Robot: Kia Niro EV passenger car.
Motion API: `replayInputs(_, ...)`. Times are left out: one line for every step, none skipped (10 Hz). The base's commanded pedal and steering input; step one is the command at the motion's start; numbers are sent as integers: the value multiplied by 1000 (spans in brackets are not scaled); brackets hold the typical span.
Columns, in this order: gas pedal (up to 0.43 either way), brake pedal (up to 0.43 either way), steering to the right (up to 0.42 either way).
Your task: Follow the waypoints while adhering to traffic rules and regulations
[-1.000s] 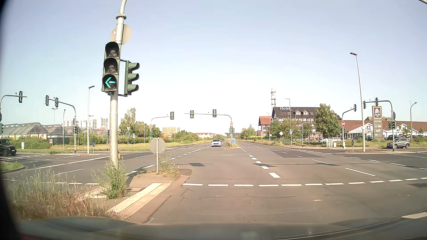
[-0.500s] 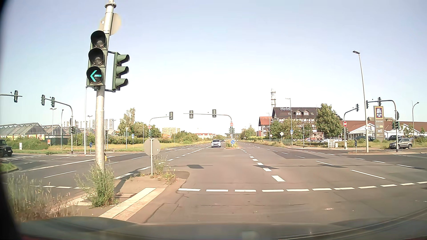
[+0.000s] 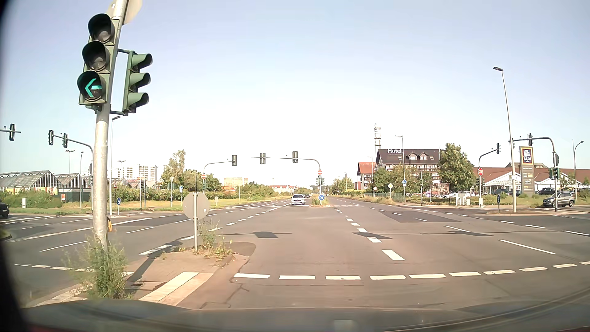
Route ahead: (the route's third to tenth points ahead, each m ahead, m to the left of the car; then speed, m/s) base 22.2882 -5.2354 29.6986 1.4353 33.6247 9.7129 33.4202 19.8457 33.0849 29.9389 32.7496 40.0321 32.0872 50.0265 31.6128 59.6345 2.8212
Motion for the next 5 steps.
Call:
replayInputs(319, 30, 0)
replayInputs(319, 30, 0)
replayInputs(331, 30, 0)
replayInputs(331, 24, 0)
replayInputs(331, 30, 0)
